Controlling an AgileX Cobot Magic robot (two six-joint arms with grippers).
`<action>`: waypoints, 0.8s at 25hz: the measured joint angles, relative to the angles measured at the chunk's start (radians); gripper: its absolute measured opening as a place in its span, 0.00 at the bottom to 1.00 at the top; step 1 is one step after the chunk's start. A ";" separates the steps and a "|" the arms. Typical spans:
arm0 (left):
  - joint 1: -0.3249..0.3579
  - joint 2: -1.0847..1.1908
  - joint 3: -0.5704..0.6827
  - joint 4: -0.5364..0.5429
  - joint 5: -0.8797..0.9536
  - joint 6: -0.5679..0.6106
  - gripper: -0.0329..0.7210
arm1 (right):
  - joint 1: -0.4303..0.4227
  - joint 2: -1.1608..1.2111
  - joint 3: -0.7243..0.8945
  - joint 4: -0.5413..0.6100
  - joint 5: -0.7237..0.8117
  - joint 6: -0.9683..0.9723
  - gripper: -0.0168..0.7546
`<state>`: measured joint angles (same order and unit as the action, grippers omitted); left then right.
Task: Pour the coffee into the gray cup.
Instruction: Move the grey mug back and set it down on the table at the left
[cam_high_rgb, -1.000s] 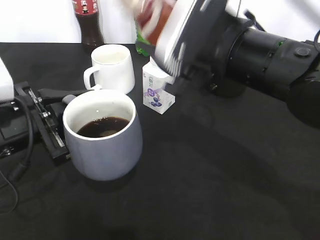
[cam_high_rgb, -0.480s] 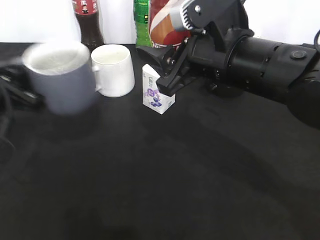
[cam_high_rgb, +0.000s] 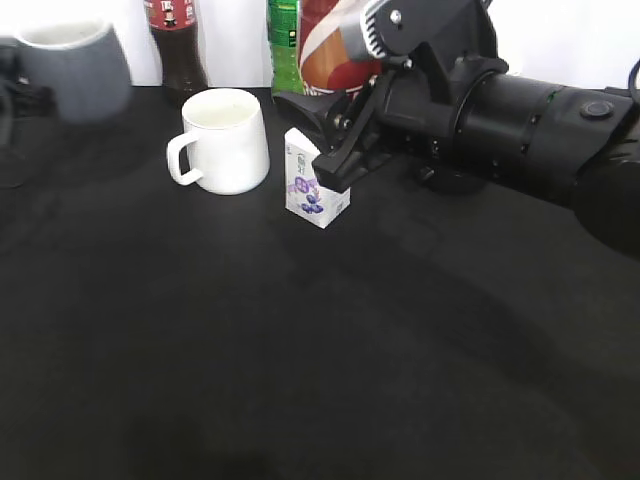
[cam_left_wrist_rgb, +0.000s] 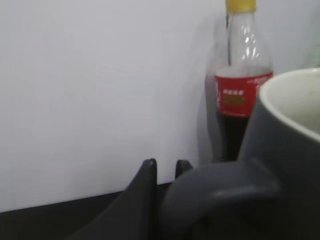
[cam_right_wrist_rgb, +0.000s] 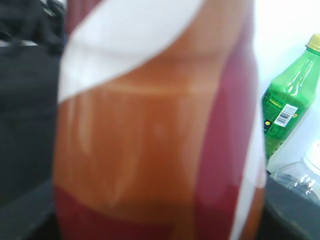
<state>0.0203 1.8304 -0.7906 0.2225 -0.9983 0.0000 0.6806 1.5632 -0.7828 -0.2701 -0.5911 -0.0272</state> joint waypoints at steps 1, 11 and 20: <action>0.000 0.048 -0.028 0.014 0.000 0.000 0.15 | 0.000 0.000 0.000 0.001 0.000 0.000 0.71; 0.000 0.393 -0.347 0.091 0.053 -0.041 0.15 | 0.000 0.000 0.000 0.007 0.000 0.018 0.71; 0.000 0.408 -0.369 0.092 0.089 -0.084 0.32 | 0.000 0.000 0.000 0.008 0.000 0.018 0.71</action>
<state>0.0203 2.2382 -1.1591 0.3144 -0.9097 -0.0841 0.6806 1.5632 -0.7828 -0.2620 -0.5907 -0.0091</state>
